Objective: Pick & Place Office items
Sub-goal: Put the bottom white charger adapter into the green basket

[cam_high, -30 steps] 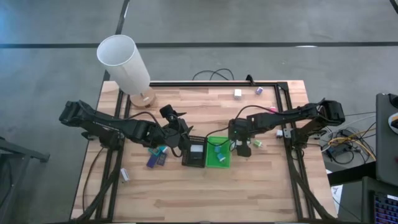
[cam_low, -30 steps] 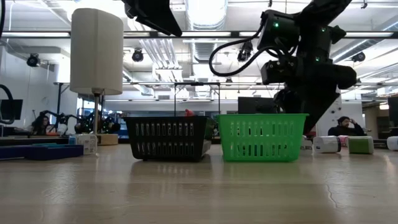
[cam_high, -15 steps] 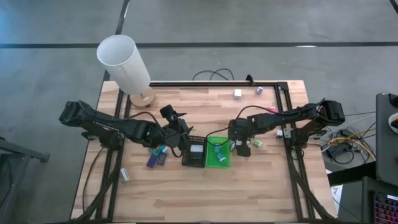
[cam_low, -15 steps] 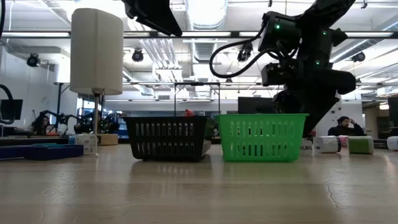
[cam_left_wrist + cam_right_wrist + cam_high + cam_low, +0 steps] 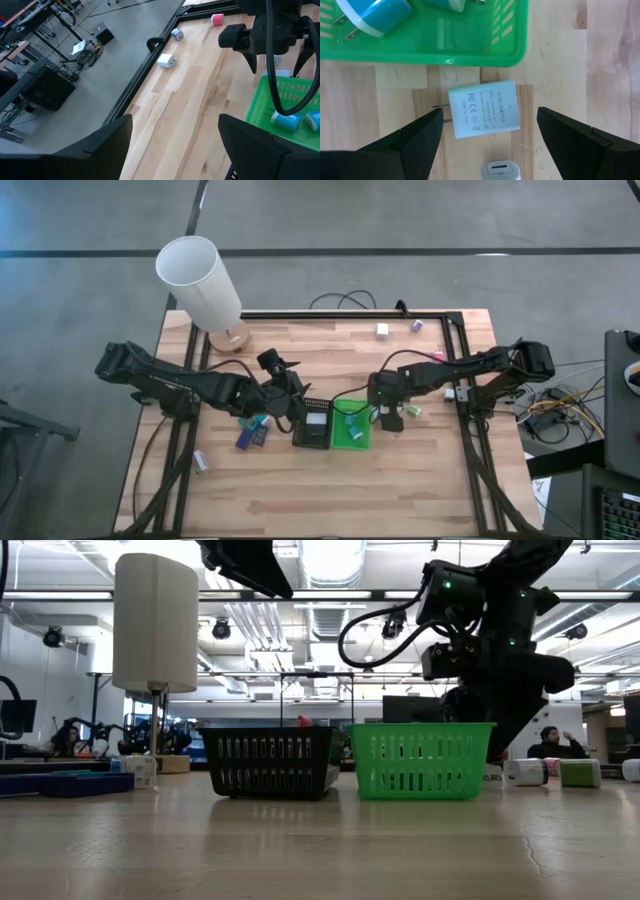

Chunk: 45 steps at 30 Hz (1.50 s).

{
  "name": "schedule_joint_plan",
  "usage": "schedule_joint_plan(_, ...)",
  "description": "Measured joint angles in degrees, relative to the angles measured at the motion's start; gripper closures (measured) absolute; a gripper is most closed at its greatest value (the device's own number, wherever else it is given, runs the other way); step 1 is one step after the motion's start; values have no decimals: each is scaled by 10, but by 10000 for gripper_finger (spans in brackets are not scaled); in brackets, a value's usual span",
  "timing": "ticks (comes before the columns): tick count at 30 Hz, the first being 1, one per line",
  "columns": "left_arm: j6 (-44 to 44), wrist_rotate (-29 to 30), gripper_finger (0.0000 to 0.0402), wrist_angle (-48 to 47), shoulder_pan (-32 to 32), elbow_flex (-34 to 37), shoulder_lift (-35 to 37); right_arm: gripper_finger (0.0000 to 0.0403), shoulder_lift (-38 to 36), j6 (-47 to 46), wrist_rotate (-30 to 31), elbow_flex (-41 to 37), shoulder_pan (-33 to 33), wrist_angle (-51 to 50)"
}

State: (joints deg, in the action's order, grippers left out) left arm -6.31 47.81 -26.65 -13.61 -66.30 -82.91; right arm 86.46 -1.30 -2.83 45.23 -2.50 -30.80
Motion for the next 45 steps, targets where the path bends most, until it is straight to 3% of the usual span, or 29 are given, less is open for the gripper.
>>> schedule_joint_plan(24, -2, 0, 99, 0, 0, 0, 0, 71, 0, -2, -5, -11, 0, 33)
schedule_joint_plan(45, -2, 0, 99, 0, 0, 0, 0, 74, 0, -17, -6, -68, 0, 95)
